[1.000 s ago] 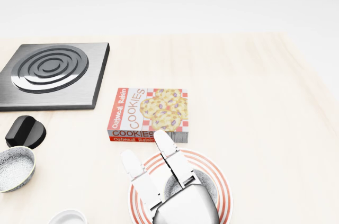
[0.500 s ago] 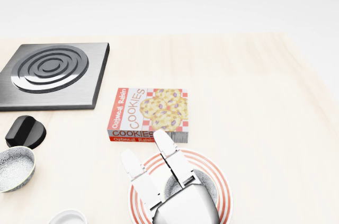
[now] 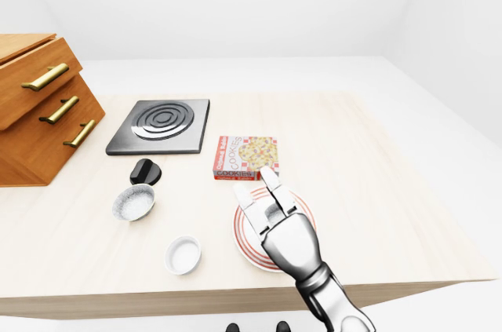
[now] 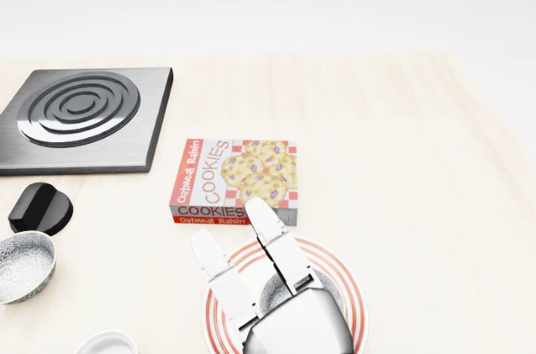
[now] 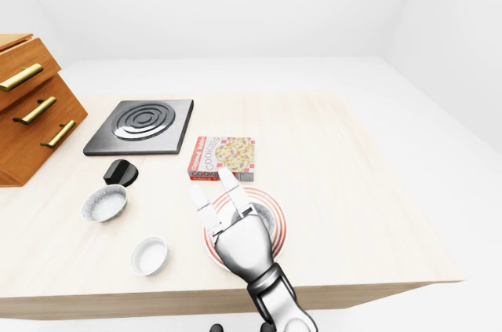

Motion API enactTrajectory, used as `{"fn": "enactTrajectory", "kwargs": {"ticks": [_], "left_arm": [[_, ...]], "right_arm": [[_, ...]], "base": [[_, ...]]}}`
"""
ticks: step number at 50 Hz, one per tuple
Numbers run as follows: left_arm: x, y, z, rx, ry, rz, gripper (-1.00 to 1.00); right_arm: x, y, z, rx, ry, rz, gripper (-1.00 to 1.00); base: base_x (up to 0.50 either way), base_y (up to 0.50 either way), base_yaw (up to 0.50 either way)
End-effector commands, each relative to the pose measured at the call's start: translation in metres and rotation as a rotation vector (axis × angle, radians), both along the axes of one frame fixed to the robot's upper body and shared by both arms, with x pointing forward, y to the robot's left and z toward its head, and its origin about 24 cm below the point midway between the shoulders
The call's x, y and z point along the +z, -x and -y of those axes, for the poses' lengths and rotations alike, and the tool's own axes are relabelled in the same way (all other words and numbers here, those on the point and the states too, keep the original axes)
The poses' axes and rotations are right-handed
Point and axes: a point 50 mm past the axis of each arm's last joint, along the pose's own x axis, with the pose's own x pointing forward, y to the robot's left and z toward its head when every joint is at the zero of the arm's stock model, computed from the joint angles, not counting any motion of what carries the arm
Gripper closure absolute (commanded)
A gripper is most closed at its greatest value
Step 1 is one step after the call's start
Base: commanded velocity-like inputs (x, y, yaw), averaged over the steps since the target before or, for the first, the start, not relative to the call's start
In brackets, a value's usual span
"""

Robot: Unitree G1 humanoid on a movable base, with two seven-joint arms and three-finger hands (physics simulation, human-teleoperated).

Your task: Pick the akita bowl next to the plate and place it on the plate.

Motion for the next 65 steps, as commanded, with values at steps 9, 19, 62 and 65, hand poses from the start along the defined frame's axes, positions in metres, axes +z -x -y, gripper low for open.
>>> {"fn": "enactTrajectory", "kwargs": {"ticks": [9,19,62,65], "left_arm": [[-0.001,0.000,0.000,0.001,0.002,-0.002,-1.00],[-0.001,0.000,0.000,0.001,0.001,-0.002,-1.00],[0.000,0.000,0.000,0.001,0.001,-0.001,-1.00],[-0.001,0.000,0.000,0.001,0.002,-0.002,-1.00]], "right_arm": [[0.012,0.004,0.001,-0.001,-0.007,0.006,-1.00],[0.023,0.010,0.002,-0.002,-0.012,0.008,-1.00],[0.048,0.020,0.007,-0.010,-0.020,0.026,-1.00],[0.050,0.019,0.010,-0.022,-0.022,0.032,-1.00]], "base": [[0.00,0.00,0.00],[0.00,0.00,0.00],[0.00,0.00,0.00],[0.00,0.00,0.00]]}}
